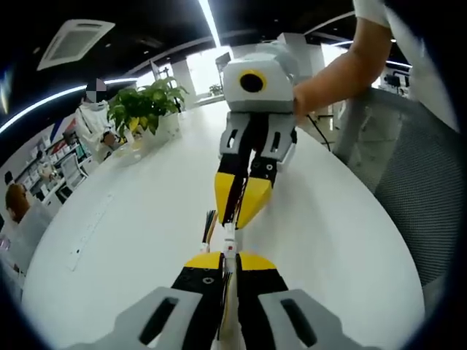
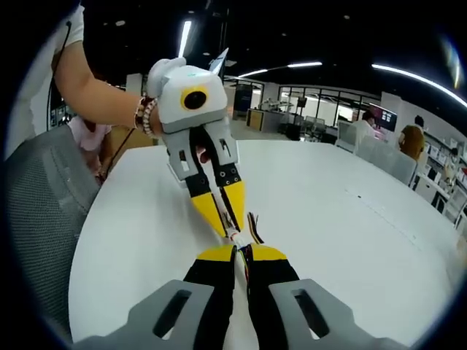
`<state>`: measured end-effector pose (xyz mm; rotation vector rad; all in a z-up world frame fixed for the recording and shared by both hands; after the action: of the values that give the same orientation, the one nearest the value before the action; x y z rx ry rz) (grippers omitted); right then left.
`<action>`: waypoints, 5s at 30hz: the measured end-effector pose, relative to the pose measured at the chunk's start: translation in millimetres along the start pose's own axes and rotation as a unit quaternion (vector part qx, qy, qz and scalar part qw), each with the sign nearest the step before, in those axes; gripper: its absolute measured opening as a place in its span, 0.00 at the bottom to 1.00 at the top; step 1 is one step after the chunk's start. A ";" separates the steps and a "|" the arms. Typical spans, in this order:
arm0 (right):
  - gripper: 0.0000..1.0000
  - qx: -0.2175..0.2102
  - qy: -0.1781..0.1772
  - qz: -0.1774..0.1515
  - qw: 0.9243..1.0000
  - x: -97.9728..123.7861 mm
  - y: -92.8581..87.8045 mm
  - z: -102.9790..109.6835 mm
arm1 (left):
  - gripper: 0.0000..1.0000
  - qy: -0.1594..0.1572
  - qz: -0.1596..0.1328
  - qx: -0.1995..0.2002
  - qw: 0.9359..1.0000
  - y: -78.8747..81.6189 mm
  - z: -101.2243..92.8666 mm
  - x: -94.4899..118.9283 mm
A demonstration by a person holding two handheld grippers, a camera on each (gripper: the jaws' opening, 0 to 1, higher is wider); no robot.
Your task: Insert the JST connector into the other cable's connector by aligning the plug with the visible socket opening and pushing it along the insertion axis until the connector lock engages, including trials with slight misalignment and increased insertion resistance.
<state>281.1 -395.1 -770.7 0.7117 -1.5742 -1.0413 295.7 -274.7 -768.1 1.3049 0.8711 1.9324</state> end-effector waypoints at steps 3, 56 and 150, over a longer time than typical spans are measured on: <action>0.03 0.004 0.002 0.012 1.000 -3.1 -3.3 1.3 | 0.00 -0.001 0.003 -0.003 1.000 0.3 -0.8 -0.3; 0.02 0.015 0.015 0.050 0.999 -17.9 -10.8 14.5 | 0.00 0.000 -0.043 0.016 0.999 21.7 2.6 -9.2; 0.03 0.017 -0.009 0.039 0.999 -20.5 -36.7 -12.1 | 0.00 0.016 0.036 0.044 0.998 -34.4 3.0 -14.4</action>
<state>295.3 -396.7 -812.1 0.6603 -1.6268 -0.9677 307.8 -266.0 -802.4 1.3772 0.9457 1.9962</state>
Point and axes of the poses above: the point that each gripper's makers call its tool centre point, and the gripper's own axes: x roughly backward along the fingers, z roughly to its left, y roughly out of its top, the point moved 7 cm from there along x, roughly backward along the fingers, and after that the axes turned 6 degrees about y, right-handed, at the moved point
